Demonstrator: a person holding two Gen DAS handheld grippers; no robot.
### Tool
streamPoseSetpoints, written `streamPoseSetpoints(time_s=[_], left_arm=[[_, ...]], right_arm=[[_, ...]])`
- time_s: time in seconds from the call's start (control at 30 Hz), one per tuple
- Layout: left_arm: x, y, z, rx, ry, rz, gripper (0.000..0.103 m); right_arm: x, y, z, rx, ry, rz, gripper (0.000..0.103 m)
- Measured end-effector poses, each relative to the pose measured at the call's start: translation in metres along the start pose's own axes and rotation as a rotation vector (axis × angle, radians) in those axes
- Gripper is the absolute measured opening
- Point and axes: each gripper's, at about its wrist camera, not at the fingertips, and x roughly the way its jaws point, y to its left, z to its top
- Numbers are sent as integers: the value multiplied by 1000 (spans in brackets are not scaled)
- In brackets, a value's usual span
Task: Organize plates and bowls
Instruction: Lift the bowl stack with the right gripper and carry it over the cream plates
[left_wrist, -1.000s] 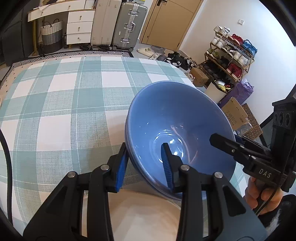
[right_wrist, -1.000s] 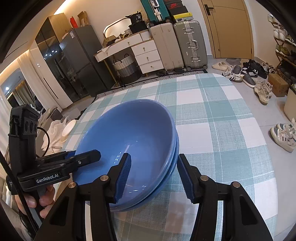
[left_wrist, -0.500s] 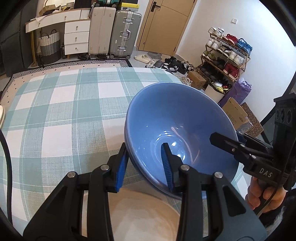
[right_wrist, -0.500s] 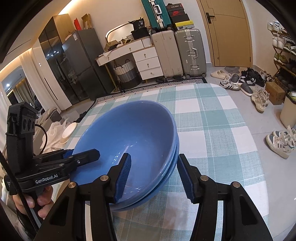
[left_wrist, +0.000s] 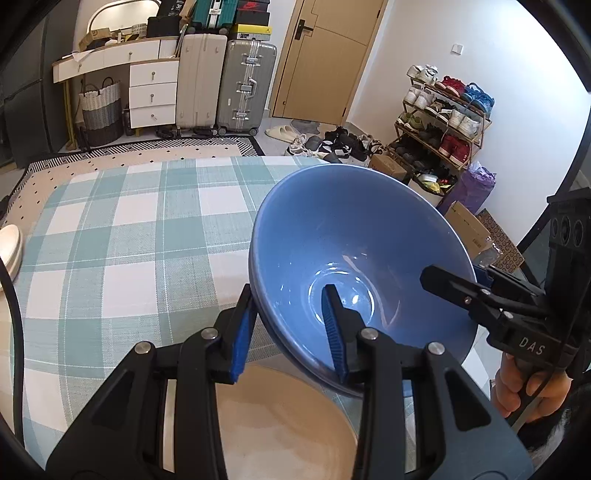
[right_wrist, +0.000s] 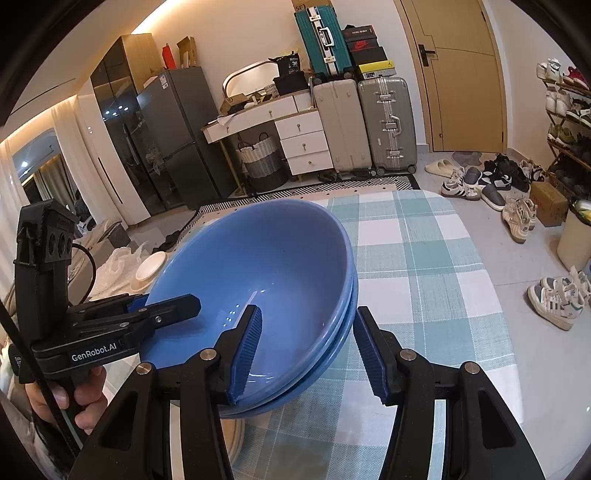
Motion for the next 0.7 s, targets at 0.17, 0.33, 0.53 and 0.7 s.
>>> streamPoseSetpoints(time_s=[0.17, 0.33, 0.53, 0.7], left_arm=[[-25, -4, -5, 7, -22, 6, 32], [-54, -5, -12, 3, -49, 12, 32], [-87, -3, -21, 2, -78, 27, 32], [-114, 0, -35, -6, -93, 42, 32]], right_arm=[[-12, 11, -1, -20, -16, 5, 54], [-23, 26, -4, -41, -30, 16, 54], [-36, 45, -9, -61, -46, 33, 54], [-44, 62, -14, -77, -54, 50, 54]])
